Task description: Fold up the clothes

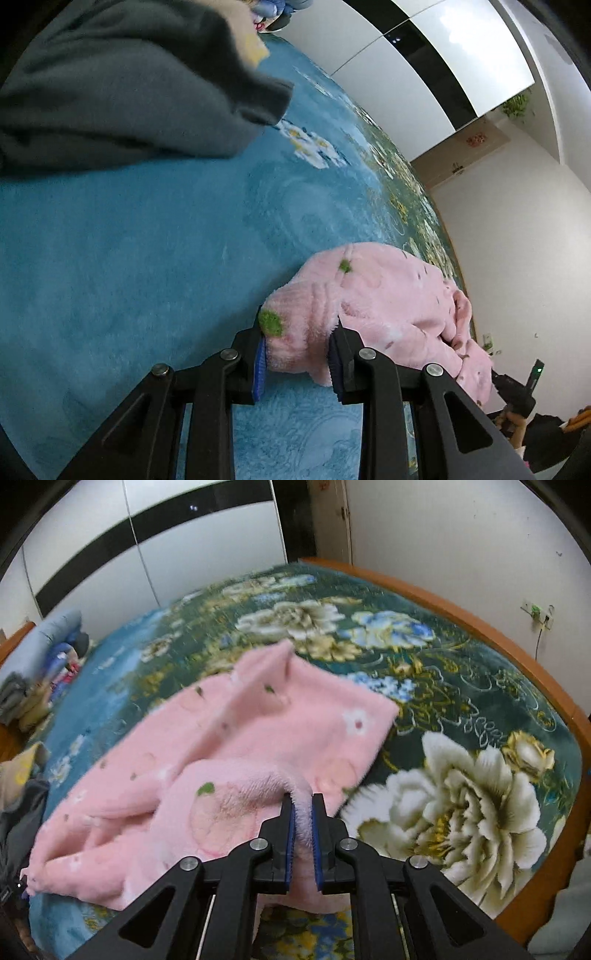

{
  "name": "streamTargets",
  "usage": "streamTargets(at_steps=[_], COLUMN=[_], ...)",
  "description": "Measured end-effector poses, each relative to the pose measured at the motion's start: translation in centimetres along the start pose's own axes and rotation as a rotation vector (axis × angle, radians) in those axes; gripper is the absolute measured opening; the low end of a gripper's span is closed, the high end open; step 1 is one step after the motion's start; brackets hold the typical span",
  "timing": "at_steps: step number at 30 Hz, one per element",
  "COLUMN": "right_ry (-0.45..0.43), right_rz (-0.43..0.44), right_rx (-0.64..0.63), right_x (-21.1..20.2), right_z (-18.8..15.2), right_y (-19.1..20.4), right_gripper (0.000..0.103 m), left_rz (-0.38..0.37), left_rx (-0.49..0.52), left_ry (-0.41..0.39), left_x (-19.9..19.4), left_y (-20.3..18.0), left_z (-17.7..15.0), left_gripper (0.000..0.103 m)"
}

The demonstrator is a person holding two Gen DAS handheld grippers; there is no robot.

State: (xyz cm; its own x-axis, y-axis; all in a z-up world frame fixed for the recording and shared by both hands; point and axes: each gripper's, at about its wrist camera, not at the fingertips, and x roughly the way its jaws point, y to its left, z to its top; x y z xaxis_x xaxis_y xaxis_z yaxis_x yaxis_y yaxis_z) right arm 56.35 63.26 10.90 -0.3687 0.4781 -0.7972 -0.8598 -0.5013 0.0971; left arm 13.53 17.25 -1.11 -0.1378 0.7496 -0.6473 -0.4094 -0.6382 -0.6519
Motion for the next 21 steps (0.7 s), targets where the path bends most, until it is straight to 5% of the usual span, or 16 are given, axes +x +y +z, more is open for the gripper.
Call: streamTargets(at_steps=[3, 7, 10, 13, 17, 21], right_ry=[-0.015, -0.102, -0.162, -0.164, -0.046, 0.021], right_rz=[0.024, 0.027, 0.014, 0.093, 0.222, 0.218], right_rx=[-0.026, -0.060, -0.129, -0.287, -0.482, -0.614], right_x=[-0.8, -4.3, -7.1, -8.3, -5.0, -1.0], right_z=[-0.3, -0.3, -0.7, -2.8, -7.8, -11.5], right_y=[-0.4, -0.5, 0.4, 3.9, 9.8, 13.6], right_gripper=[0.015, 0.054, 0.057, 0.063, 0.065, 0.065], left_rz=[0.000, 0.014, 0.025, 0.034, 0.044, 0.056], left_rx=[0.009, 0.027, 0.019, 0.008, -0.002, 0.017], left_ry=[-0.015, -0.028, -0.027, -0.032, -0.034, -0.040], left_x=[-0.2, -0.4, -0.1, 0.0, 0.0, -0.4], left_y=[-0.2, -1.0, -1.2, -1.4, -1.8, -2.5], left_z=[0.3, 0.5, 0.3, 0.0, -0.2, -0.4], left_gripper=[0.029, 0.029, 0.030, 0.030, 0.030, 0.030])
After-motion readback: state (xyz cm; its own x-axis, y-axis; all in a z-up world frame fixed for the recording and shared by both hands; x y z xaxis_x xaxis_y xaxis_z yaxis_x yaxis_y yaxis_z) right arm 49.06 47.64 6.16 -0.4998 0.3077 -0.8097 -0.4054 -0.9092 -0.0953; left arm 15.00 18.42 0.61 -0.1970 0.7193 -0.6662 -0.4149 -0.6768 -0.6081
